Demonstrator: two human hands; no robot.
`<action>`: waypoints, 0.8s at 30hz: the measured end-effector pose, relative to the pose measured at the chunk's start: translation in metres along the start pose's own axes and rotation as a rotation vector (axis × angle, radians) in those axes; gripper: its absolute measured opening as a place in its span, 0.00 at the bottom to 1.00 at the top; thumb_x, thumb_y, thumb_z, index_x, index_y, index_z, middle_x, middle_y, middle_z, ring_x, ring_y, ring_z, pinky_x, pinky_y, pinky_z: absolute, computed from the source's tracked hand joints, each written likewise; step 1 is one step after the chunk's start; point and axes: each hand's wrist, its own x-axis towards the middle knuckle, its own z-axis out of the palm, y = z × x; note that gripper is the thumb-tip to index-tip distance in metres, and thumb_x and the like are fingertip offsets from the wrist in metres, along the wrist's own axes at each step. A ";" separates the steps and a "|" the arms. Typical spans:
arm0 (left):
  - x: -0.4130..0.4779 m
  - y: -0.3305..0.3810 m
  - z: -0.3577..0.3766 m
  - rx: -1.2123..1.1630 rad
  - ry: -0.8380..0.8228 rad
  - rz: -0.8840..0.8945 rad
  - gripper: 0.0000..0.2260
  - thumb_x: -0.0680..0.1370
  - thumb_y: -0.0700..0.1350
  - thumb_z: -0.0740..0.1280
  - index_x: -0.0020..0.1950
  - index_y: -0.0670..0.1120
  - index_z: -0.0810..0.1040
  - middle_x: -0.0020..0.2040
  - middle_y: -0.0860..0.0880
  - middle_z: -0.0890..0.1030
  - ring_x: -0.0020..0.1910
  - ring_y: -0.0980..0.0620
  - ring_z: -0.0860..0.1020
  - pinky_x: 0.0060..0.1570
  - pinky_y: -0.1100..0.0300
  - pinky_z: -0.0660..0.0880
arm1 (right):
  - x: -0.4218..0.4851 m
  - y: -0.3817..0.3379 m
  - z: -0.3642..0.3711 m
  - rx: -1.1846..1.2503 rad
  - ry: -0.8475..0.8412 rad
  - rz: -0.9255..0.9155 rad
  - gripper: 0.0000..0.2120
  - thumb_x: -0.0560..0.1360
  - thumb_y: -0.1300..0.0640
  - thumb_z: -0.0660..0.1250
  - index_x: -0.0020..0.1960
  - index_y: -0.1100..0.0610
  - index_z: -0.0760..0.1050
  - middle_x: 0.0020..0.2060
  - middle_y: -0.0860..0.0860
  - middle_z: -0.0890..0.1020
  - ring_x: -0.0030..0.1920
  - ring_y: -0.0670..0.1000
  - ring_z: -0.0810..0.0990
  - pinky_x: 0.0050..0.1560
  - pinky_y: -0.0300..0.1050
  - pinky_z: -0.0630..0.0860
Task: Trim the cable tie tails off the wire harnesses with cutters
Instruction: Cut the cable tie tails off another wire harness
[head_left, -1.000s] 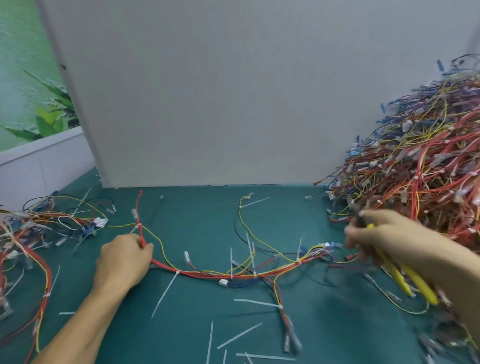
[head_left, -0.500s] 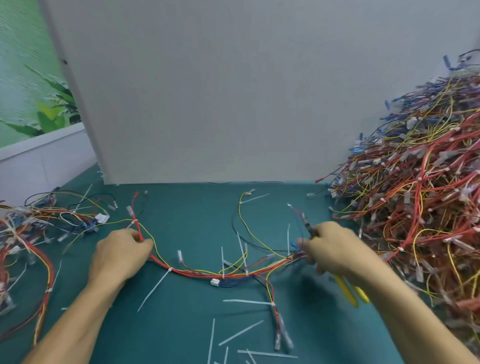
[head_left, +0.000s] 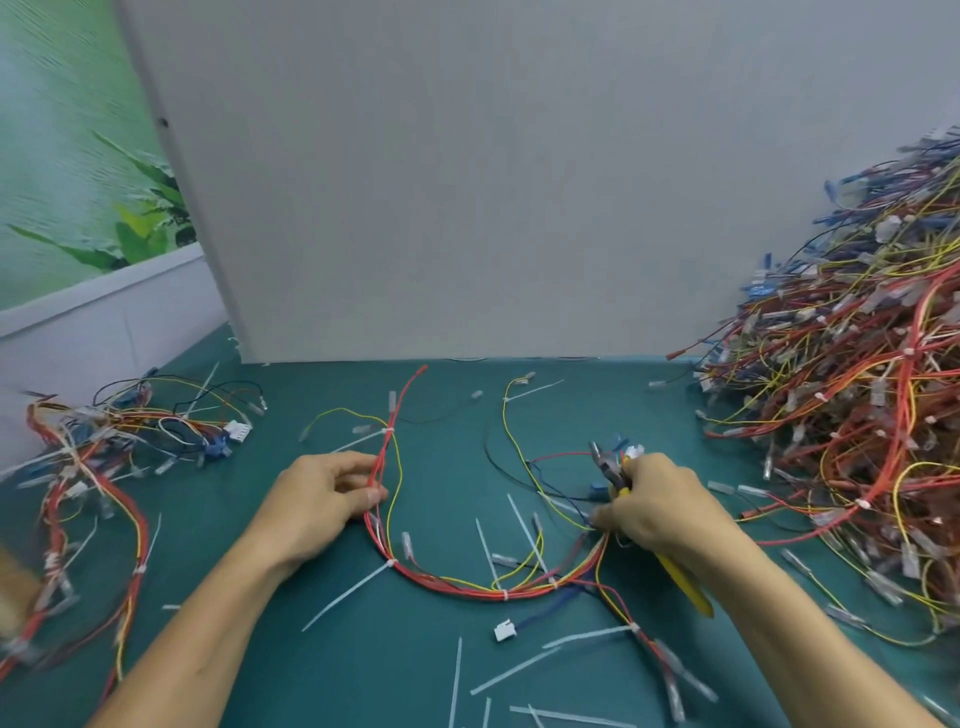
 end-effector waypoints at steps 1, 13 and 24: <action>0.001 -0.001 0.000 -0.006 -0.002 -0.004 0.17 0.71 0.33 0.73 0.44 0.57 0.81 0.39 0.54 0.85 0.43 0.55 0.82 0.51 0.60 0.75 | 0.000 0.001 -0.001 -0.005 -0.006 -0.006 0.19 0.65 0.45 0.74 0.47 0.55 0.73 0.47 0.55 0.80 0.48 0.58 0.79 0.50 0.48 0.77; 0.001 -0.002 0.000 -0.047 -0.015 -0.024 0.13 0.73 0.31 0.71 0.44 0.50 0.82 0.39 0.51 0.86 0.39 0.54 0.82 0.46 0.63 0.76 | 0.002 0.013 -0.022 0.221 -0.127 -0.116 0.12 0.72 0.51 0.71 0.38 0.59 0.78 0.32 0.51 0.84 0.31 0.51 0.77 0.37 0.44 0.74; 0.002 -0.003 0.002 -0.056 -0.018 -0.047 0.10 0.73 0.31 0.70 0.46 0.46 0.82 0.40 0.48 0.86 0.35 0.55 0.82 0.41 0.64 0.76 | -0.023 -0.006 -0.056 0.170 0.275 -0.254 0.14 0.69 0.46 0.74 0.38 0.55 0.75 0.36 0.53 0.80 0.41 0.56 0.77 0.36 0.44 0.68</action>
